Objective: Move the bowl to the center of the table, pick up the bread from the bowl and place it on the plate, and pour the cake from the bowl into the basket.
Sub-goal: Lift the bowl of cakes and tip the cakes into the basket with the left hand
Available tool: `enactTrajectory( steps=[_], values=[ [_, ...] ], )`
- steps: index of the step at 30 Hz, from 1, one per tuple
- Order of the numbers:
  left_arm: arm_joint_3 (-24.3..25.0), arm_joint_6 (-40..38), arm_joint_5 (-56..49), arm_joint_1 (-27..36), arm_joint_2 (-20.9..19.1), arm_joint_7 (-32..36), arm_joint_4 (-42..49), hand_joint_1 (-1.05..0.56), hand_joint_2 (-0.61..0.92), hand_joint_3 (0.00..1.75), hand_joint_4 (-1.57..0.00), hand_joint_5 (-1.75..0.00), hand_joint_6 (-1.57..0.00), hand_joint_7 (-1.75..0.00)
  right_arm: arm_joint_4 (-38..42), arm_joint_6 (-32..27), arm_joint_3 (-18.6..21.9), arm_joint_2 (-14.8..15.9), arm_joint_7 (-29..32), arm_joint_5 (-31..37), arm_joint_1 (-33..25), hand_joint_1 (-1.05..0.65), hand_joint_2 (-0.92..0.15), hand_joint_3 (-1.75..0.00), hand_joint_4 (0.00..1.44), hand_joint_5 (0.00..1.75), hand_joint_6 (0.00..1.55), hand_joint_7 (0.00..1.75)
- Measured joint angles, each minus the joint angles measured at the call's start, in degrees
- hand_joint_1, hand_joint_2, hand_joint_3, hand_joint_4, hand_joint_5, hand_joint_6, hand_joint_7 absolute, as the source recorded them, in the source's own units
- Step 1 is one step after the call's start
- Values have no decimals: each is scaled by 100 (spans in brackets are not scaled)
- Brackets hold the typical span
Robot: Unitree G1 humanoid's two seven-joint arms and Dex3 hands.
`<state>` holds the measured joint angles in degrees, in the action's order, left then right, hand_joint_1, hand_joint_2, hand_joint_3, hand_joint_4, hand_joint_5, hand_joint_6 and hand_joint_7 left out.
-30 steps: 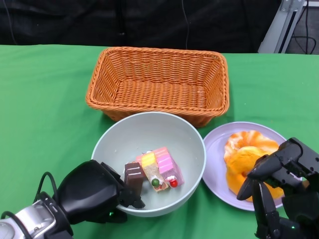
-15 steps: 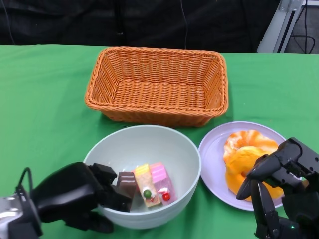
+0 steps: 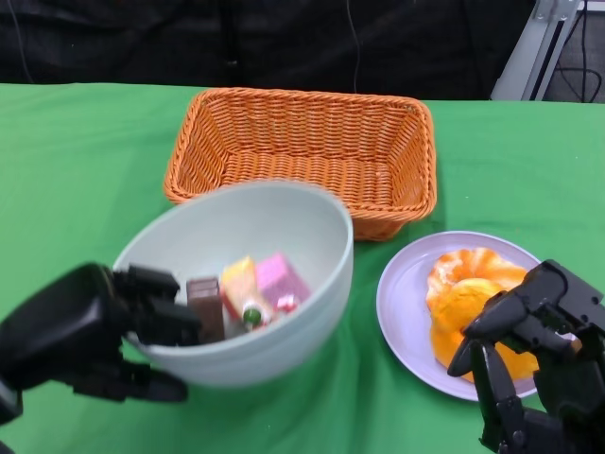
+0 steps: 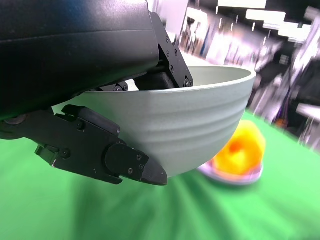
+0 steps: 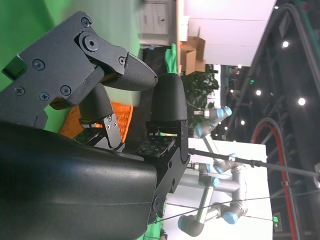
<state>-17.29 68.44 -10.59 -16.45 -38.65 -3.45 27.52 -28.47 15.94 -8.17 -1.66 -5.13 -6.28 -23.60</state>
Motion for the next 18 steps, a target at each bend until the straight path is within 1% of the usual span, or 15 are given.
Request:
enactTrajectory(
  steps=[3, 8, 12, 16, 18],
  values=[
    [28, -246, 640, -42, 100, -407, -156, -22, 68, 76, -74, -167, -83, -111, 27, 48, 5, -10, 1, 7, 5, -19, -44, -113, 74, 159, 67, 130],
    [60, -1099, 1686, -85, 525, -1282, -300, -18, 63, 91, -69, -168, -76, -127, 112, 71, 41, -13, 4, 36, 3, -17, -42, -120, 73, 159, 67, 129],
    [257, -1527, 1880, -293, 1040, -1648, -280, -18, 63, 94, -68, -169, -71, -136, 193, 194, 81, -1, 18, 212, 13, -16, -43, -119, 73, 159, 67, 130],
    [476, -1752, 1871, -691, 1511, -1807, -127, -18, 63, 95, -67, -171, -70, -138, 302, 309, 95, 9, 34, 341, 29, -15, -46, -115, 72, 159, 66, 133],
    [568, -1847, 1822, -922, 1719, -1827, 62, -20, 65, 92, -66, -173, -69, -137, 350, 330, 105, 12, 36, 362, 25, -14, -49, -109, 72, 159, 65, 134]
  ],
)
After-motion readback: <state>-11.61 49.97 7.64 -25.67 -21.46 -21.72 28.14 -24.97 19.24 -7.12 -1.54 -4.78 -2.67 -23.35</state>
